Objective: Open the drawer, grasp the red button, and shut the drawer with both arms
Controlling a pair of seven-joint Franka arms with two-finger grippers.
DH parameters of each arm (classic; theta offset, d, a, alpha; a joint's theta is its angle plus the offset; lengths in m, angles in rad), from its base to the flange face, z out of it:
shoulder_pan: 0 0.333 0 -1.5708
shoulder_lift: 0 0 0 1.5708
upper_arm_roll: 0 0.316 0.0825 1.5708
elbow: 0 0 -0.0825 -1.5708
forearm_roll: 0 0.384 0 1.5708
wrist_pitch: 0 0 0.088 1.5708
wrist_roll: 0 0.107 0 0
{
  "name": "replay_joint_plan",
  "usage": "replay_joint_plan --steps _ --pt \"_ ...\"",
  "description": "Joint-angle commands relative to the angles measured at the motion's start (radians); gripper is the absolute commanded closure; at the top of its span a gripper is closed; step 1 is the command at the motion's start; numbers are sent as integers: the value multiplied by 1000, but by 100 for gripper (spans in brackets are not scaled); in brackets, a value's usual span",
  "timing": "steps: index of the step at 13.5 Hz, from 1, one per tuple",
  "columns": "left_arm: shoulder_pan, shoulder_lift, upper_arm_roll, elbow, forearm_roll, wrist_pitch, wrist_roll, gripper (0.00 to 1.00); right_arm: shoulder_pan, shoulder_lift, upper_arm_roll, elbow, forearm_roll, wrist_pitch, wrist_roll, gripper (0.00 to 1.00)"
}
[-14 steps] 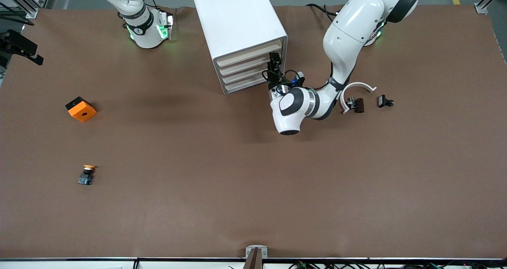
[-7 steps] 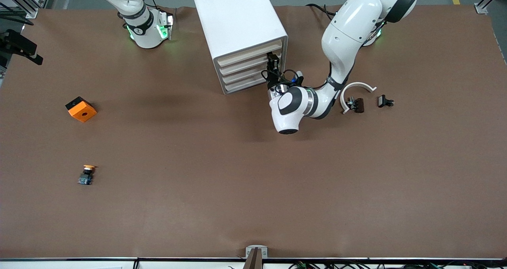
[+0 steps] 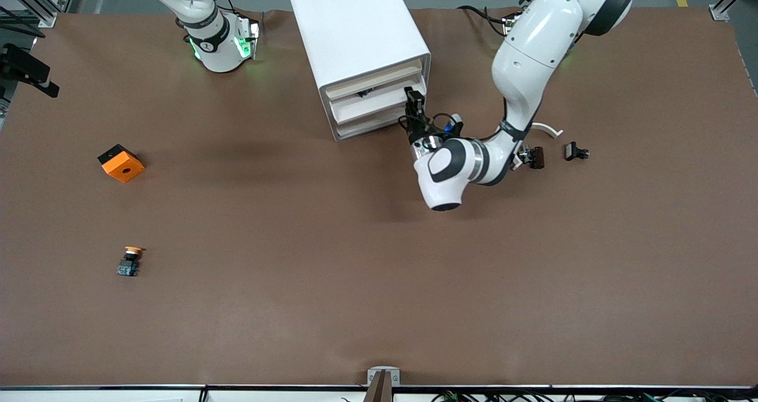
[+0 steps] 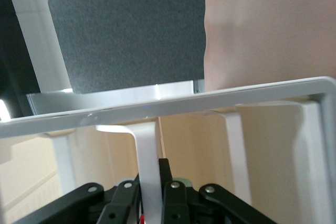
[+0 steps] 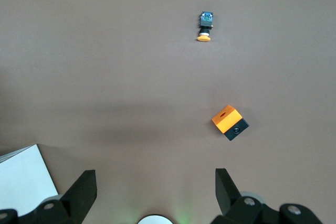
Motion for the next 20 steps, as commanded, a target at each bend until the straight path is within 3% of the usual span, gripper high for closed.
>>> replay_joint_plan --steps 1,7,10,14,18,19,20 --pt "70 -7 5 34 -16 -9 18 96 -23 59 2 18 -13 2 -11 0" --pt "168 -9 5 81 -19 -8 20 93 -46 194 2 53 -17 17 -16 0" --pt "184 -9 5 87 -19 -8 26 91 -48 258 2 69 -65 60 -14 0" --pt "199 -1 5 87 -17 -8 29 86 -38 255 5 58 -74 80 35 0" --pt "205 4 6 93 -11 -4 30 82 31 208 10 -3 -22 66 337 0" --pt "205 4 6 93 -11 -4 30 64 31 197 10 -3 36 55 357 0" --pt "205 4 6 92 -11 -4 30 17 32 188 10 -3 86 49 426 0"
